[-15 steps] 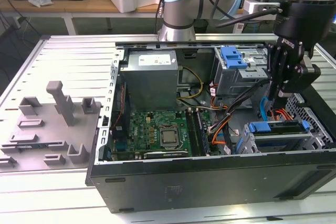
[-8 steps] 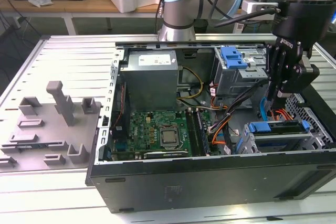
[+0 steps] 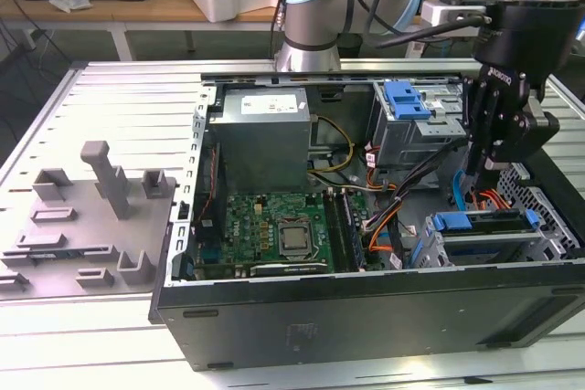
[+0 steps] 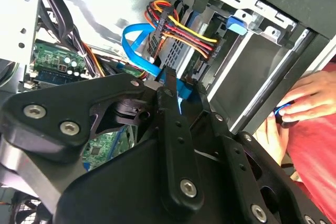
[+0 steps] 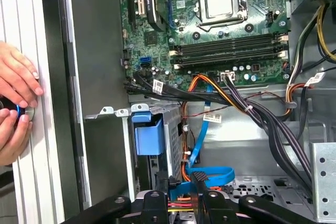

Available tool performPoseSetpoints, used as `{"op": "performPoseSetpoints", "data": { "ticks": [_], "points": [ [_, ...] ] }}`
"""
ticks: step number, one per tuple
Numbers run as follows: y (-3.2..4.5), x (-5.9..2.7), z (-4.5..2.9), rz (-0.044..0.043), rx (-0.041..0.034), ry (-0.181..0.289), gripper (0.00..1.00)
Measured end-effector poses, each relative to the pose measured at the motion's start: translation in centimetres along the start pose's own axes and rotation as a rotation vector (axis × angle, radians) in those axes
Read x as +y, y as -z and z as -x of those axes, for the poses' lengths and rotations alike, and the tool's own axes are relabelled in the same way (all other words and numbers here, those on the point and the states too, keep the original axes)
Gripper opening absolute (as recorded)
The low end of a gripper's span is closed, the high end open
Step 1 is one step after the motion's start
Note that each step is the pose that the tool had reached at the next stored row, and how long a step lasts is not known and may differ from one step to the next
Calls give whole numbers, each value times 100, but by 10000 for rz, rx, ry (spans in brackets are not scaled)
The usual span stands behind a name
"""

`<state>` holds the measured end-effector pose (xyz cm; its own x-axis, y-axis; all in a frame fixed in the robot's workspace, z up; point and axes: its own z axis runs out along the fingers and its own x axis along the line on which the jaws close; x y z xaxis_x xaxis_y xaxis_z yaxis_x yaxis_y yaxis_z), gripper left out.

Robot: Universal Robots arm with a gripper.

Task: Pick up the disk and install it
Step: 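Insert the second disk wire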

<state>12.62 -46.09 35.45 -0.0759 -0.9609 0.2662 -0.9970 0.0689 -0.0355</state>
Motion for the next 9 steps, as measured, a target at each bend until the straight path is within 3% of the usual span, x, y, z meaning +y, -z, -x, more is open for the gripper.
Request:
{"op": "performPoseSetpoints", "data": {
  "ticks": [9],
  "points": [
    [-12, 1, -1, 3, -147, 22, 31]
  ]
}}
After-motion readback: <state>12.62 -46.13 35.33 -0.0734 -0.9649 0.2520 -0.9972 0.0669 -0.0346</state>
